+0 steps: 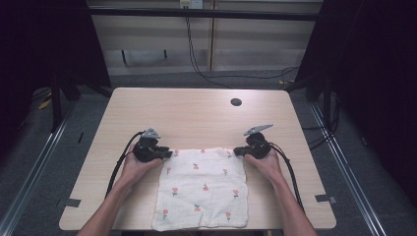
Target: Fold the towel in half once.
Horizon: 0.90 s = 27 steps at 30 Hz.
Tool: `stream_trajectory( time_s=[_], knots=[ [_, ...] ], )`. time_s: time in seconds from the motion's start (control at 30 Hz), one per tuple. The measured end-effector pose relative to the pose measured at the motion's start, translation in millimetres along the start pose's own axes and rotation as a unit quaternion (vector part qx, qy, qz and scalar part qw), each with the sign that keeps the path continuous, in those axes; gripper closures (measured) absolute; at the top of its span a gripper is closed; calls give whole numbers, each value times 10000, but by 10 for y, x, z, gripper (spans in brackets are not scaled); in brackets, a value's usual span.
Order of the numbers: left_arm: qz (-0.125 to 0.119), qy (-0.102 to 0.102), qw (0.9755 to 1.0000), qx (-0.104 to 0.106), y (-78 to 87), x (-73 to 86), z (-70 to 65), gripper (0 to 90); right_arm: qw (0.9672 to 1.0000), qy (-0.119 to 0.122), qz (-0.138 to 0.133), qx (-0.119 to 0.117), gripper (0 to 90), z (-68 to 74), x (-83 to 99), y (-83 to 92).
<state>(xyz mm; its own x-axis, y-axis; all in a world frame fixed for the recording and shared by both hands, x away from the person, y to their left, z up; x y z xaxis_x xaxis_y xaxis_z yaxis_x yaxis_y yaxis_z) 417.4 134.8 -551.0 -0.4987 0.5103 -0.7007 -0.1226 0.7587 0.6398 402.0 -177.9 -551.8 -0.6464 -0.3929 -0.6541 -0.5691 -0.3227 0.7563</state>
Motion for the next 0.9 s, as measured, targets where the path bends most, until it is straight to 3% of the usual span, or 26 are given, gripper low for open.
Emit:
stream_trajectory(
  time_s=[0.1, 0.2, 0.3, 0.43, 0.7, 0.9],
  knots=[
    [-55, 102, 9999, 94, 21, 21, 14, 859, 9998, -140, -18, -110, 863, -6, 5, -1],
    [-68, 165, 9998, 99, 29, 24, 18, 866, 9999, -121, 4, -91, 864, -12, 2, 10],
    [-161, 238, 9994, 173, 51, 13, 12, 867, 9994, -275, -146, -178, 865, -47, -42, 52],
    [-358, 205, 9988, 275, 144, -50, -26, 867, 9987, -383, -244, -236, 866, -67, -84, 94],
    [-700, 196, 9966, 393, 320, -169, -87, 866, 9978, -351, -420, -362, 866, -41, -202, 172],
    [-844, 165, 9957, 331, 403, -251, -69, 866, 9967, -420, -541, -425, 867, -41, -301, 212]
  ],
)
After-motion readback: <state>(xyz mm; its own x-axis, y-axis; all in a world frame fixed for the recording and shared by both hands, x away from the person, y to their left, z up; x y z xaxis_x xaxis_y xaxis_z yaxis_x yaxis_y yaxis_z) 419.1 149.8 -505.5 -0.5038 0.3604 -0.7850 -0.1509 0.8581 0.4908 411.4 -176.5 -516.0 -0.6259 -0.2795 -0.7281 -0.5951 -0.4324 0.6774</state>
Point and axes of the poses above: each handheld gripper's, and its own axes: y roughly backward along the jaws, x roughly out of its underside, z roughly to its left, the point moved 7 cm from there along -y, roughly forward along the jaws, and after that the axes turned 15 degrees about x, right-handed, at the moved point
